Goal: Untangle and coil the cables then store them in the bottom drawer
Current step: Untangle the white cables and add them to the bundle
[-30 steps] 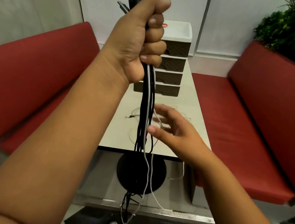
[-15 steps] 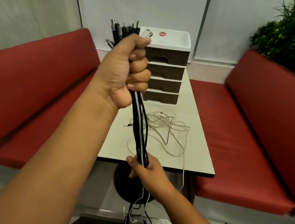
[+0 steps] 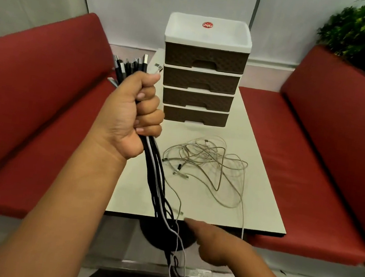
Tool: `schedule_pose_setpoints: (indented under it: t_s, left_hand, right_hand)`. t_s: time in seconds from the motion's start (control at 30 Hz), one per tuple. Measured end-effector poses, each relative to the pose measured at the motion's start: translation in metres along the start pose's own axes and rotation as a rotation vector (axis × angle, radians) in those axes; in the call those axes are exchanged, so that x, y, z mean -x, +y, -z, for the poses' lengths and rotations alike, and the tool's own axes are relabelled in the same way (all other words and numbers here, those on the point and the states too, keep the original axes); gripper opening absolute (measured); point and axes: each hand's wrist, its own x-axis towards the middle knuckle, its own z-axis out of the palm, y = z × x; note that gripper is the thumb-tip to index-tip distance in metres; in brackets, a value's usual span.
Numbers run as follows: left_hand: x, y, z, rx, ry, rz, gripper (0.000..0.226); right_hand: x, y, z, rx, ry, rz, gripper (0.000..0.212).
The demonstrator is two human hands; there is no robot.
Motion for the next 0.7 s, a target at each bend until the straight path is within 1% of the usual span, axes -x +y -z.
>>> schedule_pose_setpoints:
  t_s: [0.07, 0.1, 0.2, 0.23, 0.3, 0.37, 0.43, 0.5, 0.53, 0.6, 0.63, 0.7]
  left_hand:
    - [-0.019, -0.006, 0.015, 0.013, 0.020, 0.031, 0.049]
    - [-0.030, -0.009, 0.023, 0.017, 0.032, 0.045, 0.050]
    - [-0.056, -0.016, 0.041, 0.021, 0.039, 0.100, 0.050]
    - [-0.063, -0.019, 0.045, 0.015, 0.043, 0.115, 0.049]
    - [-0.076, -0.023, 0.055, 0.011, 0.049, 0.138, 0.045]
    - [-0.088, -0.026, 0.064, 0.012, 0.063, 0.157, 0.039]
    - [-0.099, -0.030, 0.074, 0.008, 0.089, 0.172, 0.035]
    - [-0.108, -0.032, 0.083, 0.008, 0.105, 0.192, 0.030]
    - [-0.112, -0.033, 0.087, 0.009, 0.112, 0.202, 0.029]
    - [-0.119, -0.034, 0.096, 0.013, 0.128, 0.217, 0.027]
    - [-0.122, -0.033, 0.101, 0.020, 0.136, 0.225, 0.026]
    - [-0.127, -0.033, 0.112, 0.048, 0.151, 0.242, 0.026]
  right_hand:
    - [-0.019, 0.001, 0.020, 0.000, 0.065, -0.020, 0.060]
    - [-0.030, 0.000, 0.030, -0.041, 0.102, -0.019, 0.051]
    - [-0.065, -0.007, 0.054, -0.147, 0.303, 0.012, 0.028]
    - [-0.075, -0.011, 0.059, -0.164, 0.387, 0.012, 0.026]
    - [-0.102, -0.015, 0.065, -0.117, 0.553, 0.013, 0.027]
    - [-0.129, -0.016, 0.067, -0.057, 0.669, 0.049, 0.030]
    - [-0.153, -0.014, 0.065, 0.024, 0.703, 0.104, 0.034]
    - [-0.173, -0.008, 0.064, 0.119, 0.692, 0.090, 0.035]
    - [-0.181, -0.006, 0.064, 0.167, 0.702, 0.083, 0.030]
    - [-0.188, -0.004, 0.068, 0.271, 0.723, 0.080, 0.012]
    - [-0.189, -0.004, 0.072, 0.326, 0.725, 0.076, 0.010]
    - [-0.189, -0.007, 0.087, 0.375, 0.680, 0.081, 0.013]
